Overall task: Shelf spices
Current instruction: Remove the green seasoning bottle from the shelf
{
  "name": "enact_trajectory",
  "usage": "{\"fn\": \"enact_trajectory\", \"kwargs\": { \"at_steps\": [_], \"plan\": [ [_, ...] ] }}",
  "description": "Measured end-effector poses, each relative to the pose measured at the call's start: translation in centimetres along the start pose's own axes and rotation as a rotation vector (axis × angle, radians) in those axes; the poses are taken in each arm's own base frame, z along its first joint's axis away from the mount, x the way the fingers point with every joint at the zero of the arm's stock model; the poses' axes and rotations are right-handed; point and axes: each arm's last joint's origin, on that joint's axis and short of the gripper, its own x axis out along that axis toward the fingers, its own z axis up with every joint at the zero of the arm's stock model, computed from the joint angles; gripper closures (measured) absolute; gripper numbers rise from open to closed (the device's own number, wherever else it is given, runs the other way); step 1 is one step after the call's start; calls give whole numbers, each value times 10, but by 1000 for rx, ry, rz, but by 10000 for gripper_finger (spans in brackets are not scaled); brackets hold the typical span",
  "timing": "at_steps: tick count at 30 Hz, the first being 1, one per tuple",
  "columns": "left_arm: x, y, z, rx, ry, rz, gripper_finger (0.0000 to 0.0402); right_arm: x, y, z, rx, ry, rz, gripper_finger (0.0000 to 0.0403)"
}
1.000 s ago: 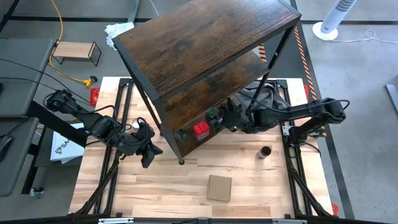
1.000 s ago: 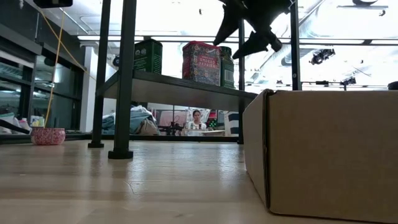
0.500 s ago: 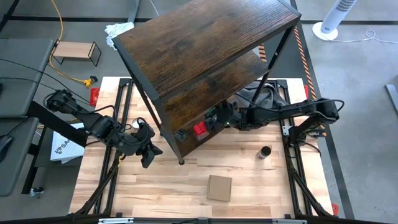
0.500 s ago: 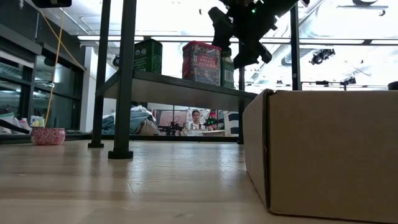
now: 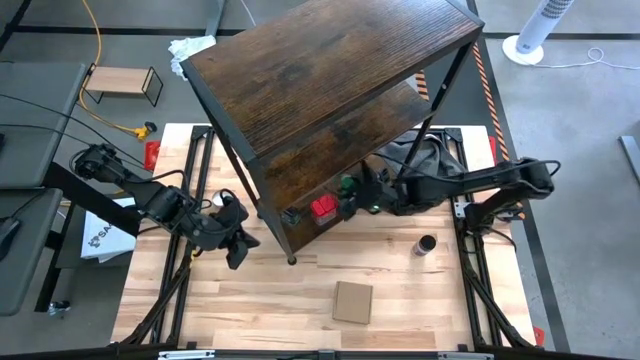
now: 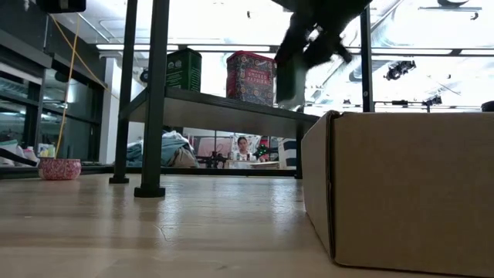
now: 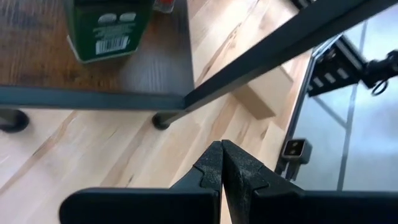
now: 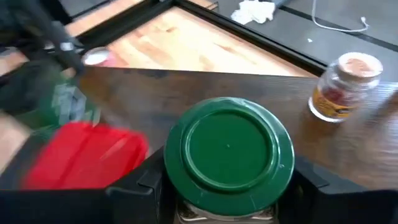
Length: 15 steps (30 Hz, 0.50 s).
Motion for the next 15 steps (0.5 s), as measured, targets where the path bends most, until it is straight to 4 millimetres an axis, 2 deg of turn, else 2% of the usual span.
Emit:
{"fn": "enact_trajectory", "kwargs": {
  "at_steps": [4, 8, 12, 15],
  "plan": [
    [0, 1, -1, 5, 13, 13, 401, -48, -1, -12, -8, 27, 4, 221],
    [0, 1, -1, 6, 9, 14, 402, -88, 3, -43, 8, 96, -4, 221],
    [0, 2, 0, 23, -21, 30, 402, -107, 16, -86, 63, 167, -62, 221],
    [0, 2, 1, 25, -42, 42, 401, -109, 31, -119, 93, 181, -105, 221]
  ]
}}
